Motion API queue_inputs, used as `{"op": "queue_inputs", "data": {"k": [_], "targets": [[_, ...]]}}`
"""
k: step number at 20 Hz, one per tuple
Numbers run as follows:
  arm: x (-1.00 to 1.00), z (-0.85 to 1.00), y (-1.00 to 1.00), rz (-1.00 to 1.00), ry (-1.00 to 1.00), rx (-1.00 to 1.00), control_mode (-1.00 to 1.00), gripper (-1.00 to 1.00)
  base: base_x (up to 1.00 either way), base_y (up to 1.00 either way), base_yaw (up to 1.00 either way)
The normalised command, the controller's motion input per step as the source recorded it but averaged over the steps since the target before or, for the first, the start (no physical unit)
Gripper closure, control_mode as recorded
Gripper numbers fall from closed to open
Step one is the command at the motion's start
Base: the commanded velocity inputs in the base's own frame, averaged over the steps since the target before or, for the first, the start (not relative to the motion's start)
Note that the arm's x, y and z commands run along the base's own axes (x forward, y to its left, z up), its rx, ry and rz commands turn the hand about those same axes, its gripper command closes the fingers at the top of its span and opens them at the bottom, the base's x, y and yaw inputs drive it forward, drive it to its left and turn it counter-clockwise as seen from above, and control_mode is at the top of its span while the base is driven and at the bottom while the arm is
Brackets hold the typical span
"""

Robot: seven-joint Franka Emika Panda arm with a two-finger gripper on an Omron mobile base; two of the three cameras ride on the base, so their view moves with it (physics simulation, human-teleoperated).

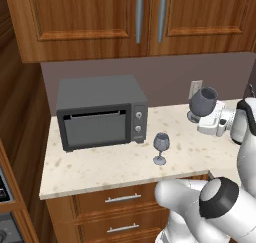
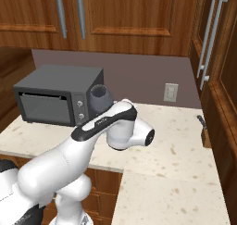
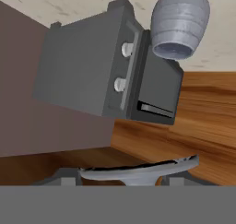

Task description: Retrieve the wine glasses from the counter and place one next to each plate.

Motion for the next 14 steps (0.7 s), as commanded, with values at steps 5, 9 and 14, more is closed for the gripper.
{"op": "queue_inputs", "data": {"k": [5, 9, 14], "targets": [[-0.92, 0.77, 0.01, 0.00, 0.03, 0.00, -1.00, 1.00, 0.00, 0.00, 0.00], [-1.00, 0.42, 0.10, 0.00, 0.00, -0.02, -1.00, 1.00, 0.00, 0.00, 0.00], [-0.84, 0.27, 0.19, 0.00, -0.14, -0.06, -1.00, 1.00, 0.00, 0.00, 0.00]]}}
